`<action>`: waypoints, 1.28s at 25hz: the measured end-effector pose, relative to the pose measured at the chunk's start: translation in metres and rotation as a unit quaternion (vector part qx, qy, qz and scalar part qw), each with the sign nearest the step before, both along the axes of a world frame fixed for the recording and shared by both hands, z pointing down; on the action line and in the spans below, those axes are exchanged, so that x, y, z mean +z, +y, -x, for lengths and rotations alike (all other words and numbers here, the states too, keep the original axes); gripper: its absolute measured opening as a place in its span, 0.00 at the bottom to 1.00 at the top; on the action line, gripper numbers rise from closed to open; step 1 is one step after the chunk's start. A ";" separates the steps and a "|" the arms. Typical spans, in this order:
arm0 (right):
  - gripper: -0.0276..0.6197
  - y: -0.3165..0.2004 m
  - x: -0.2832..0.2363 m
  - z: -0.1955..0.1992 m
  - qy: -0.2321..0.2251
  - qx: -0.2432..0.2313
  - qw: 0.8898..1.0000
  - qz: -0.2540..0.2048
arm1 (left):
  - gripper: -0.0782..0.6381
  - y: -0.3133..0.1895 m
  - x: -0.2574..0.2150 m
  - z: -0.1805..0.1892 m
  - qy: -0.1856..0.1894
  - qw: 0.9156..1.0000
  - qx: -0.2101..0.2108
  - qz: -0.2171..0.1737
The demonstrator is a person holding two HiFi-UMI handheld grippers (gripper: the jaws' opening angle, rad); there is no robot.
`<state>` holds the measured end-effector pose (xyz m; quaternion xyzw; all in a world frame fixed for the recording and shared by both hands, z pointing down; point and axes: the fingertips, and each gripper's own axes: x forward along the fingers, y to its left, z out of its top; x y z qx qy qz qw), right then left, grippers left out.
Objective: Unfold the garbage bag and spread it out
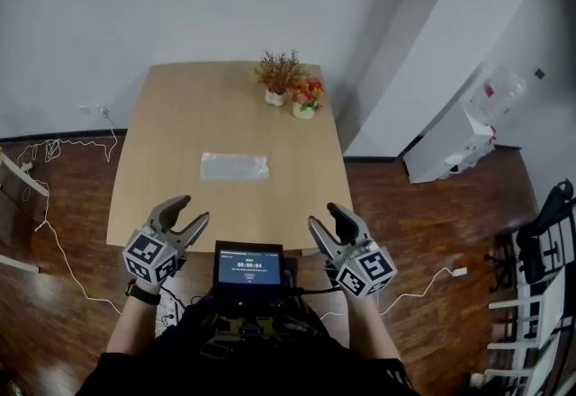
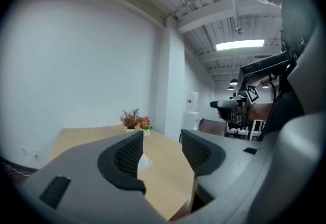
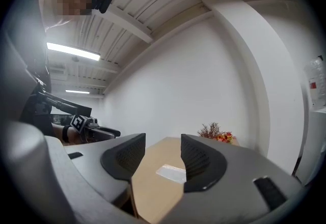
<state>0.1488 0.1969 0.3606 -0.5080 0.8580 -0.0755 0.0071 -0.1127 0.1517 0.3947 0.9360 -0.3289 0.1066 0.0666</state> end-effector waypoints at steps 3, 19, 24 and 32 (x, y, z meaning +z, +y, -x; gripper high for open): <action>0.42 -0.034 0.007 0.000 0.007 0.006 1.000 0.010 | 0.44 -0.039 0.015 -0.013 -0.003 1.000 0.017 0.007; 0.40 -0.210 0.082 0.021 0.025 0.035 0.995 0.091 | 0.44 -0.213 0.130 -0.055 -0.071 0.988 0.098 0.100; 0.40 -0.241 0.111 0.028 0.040 0.020 0.992 0.118 | 0.42 -0.227 0.168 -0.092 -0.059 0.978 0.126 0.155; 0.40 -0.274 0.181 0.026 0.046 -0.011 0.983 0.178 | 0.42 -0.234 0.260 -0.164 -0.142 0.950 0.154 0.230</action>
